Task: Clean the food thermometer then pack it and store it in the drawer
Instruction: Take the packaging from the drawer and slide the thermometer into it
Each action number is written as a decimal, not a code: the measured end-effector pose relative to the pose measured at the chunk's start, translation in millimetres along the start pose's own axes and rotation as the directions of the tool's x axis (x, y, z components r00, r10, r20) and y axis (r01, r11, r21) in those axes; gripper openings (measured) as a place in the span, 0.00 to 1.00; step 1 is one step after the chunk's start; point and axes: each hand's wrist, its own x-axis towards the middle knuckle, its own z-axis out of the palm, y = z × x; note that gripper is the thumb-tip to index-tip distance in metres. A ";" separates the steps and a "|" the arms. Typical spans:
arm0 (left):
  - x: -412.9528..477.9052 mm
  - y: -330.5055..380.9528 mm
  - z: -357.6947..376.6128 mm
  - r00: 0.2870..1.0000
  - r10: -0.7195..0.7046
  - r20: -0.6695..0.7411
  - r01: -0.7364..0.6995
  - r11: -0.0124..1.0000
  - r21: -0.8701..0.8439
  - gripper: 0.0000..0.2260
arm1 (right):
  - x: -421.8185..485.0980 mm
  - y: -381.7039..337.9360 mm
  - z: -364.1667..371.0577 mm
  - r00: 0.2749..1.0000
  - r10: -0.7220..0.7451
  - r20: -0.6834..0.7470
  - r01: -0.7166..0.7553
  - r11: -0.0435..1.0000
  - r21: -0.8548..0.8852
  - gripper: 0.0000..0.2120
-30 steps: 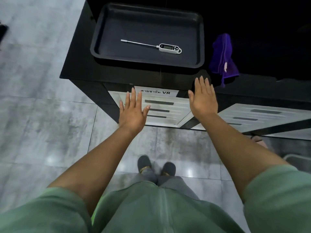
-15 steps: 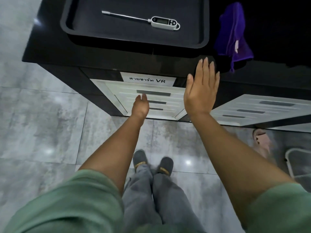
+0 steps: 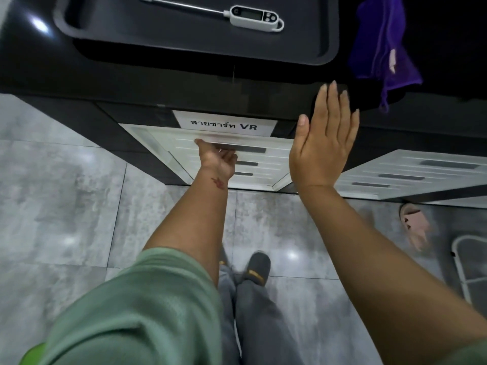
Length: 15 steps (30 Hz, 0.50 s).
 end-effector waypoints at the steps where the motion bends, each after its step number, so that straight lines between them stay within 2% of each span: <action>1: 1.9 0.0 -1.6 1.000 -0.005 0.010 0.005 1.000 -0.018 0.34 | -0.2 0.2 0.4 1.000 -0.001 -0.002 0.001 1.000 -0.002 0.25; 4: 4.8 -2.7 -8.0 1.000 -0.014 0.008 0.014 1.000 -0.024 0.36 | 0.2 0.9 0.2 1.000 -0.005 0.003 0.005 1.000 -0.010 0.26; 7: 0.8 -9.6 -14.3 0.998 -0.029 -0.054 0.029 1.000 -0.003 0.38 | 1.0 1.1 -1.2 1.000 0.001 0.028 0.000 0.999 -0.032 0.26; 15: -35.9 -28.1 -59.4 0.992 -0.104 -0.074 0.100 0.994 -0.052 0.38 | 2.2 -3.4 -17.0 0.983 0.017 0.185 -0.007 0.998 -0.056 0.27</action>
